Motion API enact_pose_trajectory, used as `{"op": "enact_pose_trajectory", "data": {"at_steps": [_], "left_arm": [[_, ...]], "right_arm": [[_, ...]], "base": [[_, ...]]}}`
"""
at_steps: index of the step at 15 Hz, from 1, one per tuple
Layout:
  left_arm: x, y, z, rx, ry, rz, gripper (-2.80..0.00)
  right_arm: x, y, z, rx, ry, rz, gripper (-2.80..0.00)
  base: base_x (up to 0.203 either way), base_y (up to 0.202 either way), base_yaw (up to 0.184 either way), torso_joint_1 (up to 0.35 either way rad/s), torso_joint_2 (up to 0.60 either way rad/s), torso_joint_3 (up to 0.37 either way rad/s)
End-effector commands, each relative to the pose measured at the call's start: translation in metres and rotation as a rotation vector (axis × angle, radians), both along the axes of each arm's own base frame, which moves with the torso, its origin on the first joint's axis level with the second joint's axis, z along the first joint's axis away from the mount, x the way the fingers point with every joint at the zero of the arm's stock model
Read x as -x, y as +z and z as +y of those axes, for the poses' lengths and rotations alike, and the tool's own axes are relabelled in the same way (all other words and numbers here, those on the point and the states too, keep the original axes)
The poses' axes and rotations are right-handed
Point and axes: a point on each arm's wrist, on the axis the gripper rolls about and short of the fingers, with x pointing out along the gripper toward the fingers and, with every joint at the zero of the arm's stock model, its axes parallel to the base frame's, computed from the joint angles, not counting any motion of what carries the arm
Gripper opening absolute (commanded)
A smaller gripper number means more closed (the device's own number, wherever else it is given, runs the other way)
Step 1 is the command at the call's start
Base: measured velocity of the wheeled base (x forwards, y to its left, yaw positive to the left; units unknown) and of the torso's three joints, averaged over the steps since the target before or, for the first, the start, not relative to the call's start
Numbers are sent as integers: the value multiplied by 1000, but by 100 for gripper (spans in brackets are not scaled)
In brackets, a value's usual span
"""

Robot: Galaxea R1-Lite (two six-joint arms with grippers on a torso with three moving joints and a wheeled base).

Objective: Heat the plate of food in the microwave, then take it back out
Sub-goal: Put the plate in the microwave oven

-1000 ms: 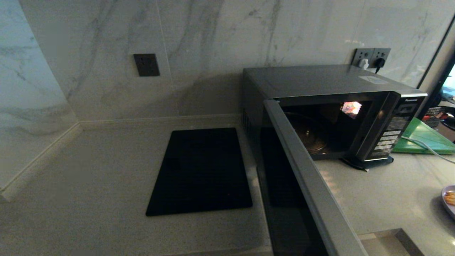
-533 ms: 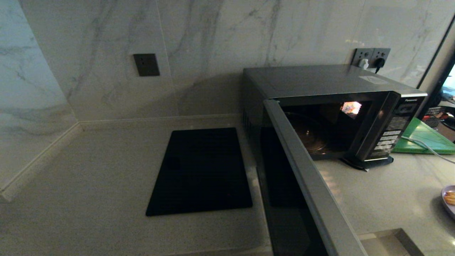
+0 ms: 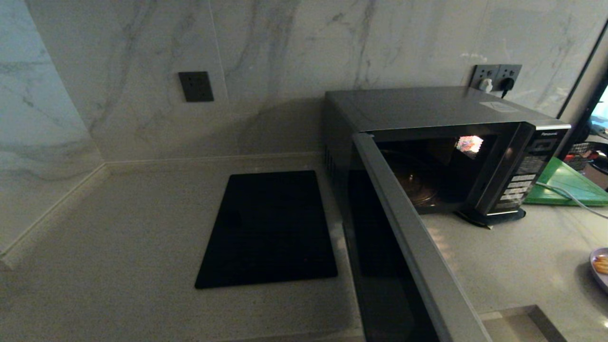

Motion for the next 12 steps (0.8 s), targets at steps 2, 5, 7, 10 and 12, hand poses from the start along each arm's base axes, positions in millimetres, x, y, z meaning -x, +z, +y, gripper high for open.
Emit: {"op": "enact_pose_trajectory", "data": {"at_steps": [2, 5, 7, 10, 12], "left_arm": [[0, 0, 0, 1, 1, -1, -280], [0, 0, 0, 1, 0, -1, -280], [0, 0, 0, 1, 1, -1, -280], [0, 0, 0, 1, 0, 0, -280], [0, 0, 0, 1, 1, 0, -280]], "right_arm": [[-3, -2, 0, -2, 3, 5, 0], [-3, -3, 1, -6, 4, 8, -280], [-4, -2, 1, -3, 5, 7, -280], [-4, 0, 2, 1, 6, 4, -280], [-4, 0, 2, 2, 6, 3, -280]], "base": [[0, 0, 0, 0, 0, 0], [0, 0, 0, 0, 0, 0], [0, 0, 0, 0, 0, 0], [0, 0, 0, 0, 0, 0], [0, 0, 0, 0, 0, 0]]}}
